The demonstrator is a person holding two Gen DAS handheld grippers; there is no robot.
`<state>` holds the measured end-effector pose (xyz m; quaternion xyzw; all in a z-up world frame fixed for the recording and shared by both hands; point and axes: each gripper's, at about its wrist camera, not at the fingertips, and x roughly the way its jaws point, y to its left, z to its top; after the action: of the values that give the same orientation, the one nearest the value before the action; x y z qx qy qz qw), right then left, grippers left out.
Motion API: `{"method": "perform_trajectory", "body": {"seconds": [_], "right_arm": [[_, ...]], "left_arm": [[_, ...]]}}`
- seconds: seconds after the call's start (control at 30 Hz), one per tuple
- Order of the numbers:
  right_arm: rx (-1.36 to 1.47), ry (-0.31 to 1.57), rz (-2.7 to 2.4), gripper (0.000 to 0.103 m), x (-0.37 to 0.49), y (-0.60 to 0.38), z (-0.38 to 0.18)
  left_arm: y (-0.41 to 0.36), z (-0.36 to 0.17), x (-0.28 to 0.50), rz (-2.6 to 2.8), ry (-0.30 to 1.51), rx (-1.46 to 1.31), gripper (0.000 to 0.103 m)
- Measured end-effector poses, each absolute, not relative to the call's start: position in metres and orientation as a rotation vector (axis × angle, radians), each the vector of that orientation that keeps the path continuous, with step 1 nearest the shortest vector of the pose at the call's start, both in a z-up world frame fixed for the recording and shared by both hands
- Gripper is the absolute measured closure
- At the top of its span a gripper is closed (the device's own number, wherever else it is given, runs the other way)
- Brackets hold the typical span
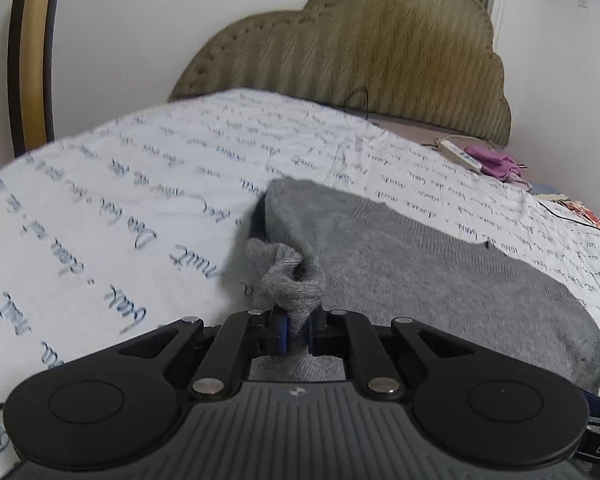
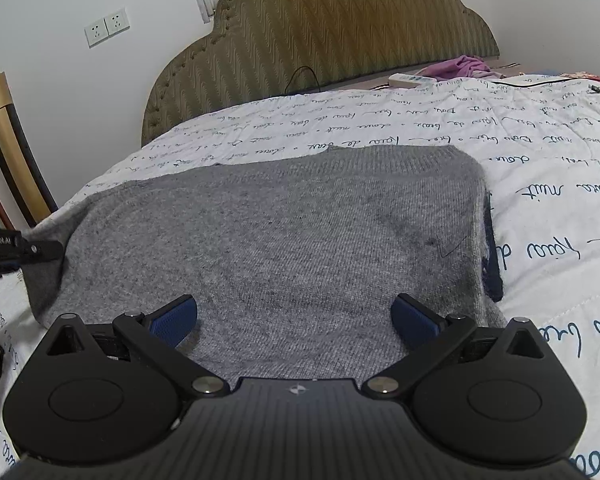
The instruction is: Fold small clothes
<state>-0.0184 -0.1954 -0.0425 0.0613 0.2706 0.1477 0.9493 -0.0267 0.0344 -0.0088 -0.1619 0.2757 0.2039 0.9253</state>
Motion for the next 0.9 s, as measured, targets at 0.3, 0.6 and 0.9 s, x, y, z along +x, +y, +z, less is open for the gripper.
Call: {"method": "perform_trajectory", "body": {"seconds": [0.3, 0.6, 0.9], "right_arm": [[-0.023, 0.644, 0.238, 0.001, -0.005, -0.166, -0.028], [0.045, 0.798, 0.464, 0.000, 0.068, -0.097, 0.031], [-0.053, 1.001, 0.560, 0.001, 0.162, 0.026, 0.060]], "left_arm": [[0.060, -0.020, -0.032, 0.393, 0.603, -0.411, 0.094], [0.065, -0.023, -0.039, 0.351, 0.590, -0.430, 0.094], [0.054, -0.023, -0.040, 0.342, 0.551, -0.386, 0.094]]}}
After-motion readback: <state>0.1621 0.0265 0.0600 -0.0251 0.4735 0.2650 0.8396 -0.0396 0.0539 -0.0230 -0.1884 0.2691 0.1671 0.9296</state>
